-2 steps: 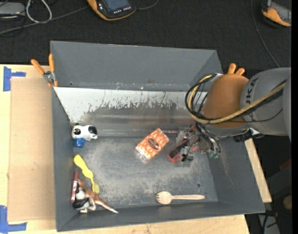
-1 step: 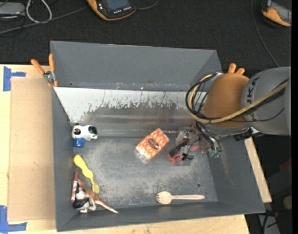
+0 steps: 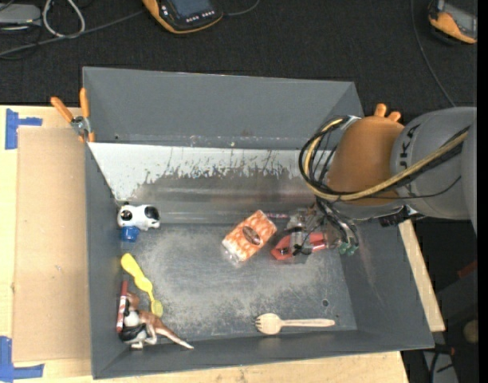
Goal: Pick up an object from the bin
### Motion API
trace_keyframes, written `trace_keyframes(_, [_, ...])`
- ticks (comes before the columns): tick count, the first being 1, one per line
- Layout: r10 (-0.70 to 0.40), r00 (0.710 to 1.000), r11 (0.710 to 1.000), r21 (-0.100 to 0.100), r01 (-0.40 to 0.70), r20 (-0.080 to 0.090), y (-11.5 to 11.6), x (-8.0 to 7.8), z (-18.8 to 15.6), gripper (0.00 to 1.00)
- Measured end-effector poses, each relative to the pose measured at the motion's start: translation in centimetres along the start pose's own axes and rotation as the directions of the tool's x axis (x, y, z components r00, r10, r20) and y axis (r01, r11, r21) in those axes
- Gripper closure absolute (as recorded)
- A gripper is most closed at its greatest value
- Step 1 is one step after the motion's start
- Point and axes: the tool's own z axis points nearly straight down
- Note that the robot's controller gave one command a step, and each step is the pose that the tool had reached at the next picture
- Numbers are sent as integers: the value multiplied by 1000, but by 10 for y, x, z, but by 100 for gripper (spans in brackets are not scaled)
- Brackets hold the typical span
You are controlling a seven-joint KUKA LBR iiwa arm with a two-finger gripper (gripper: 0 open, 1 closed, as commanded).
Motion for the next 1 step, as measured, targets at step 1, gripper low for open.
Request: trace_keyframes(1, [-7,1000,1000,-2,7,-8,-3,4,-43,100])
